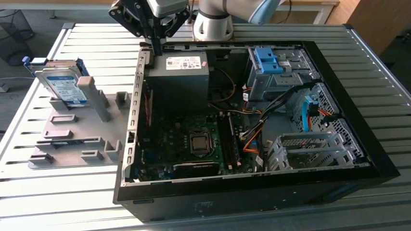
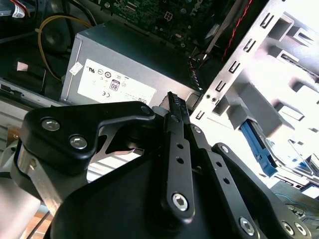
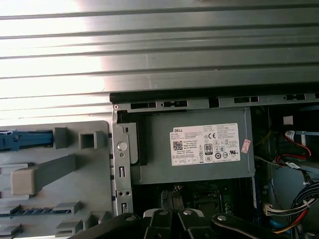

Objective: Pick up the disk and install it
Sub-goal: 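Reach for the disk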

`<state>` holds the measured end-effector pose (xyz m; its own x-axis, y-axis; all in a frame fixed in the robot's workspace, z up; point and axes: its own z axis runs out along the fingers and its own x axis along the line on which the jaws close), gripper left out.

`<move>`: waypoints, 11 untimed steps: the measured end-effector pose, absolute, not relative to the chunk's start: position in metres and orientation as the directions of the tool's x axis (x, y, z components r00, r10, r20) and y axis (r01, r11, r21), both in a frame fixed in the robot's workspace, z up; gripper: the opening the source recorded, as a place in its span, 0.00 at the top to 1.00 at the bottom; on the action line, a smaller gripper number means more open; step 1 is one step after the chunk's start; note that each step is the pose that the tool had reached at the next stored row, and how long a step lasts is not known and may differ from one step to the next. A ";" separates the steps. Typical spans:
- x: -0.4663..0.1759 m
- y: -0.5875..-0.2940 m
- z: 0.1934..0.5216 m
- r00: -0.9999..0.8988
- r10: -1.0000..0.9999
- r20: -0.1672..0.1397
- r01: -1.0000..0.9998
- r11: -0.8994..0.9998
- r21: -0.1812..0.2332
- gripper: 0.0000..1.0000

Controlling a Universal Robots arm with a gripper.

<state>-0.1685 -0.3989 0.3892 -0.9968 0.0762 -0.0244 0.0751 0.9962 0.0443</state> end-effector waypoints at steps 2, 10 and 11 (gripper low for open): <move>-0.169 -0.399 0.389 -0.997 0.076 -0.024 0.075 0.996 0.044 0.89; -0.170 -0.399 0.389 -0.997 0.076 -0.024 0.075 0.996 0.044 0.89; -0.171 -0.399 0.389 -0.997 0.076 -0.024 0.075 0.996 0.044 0.89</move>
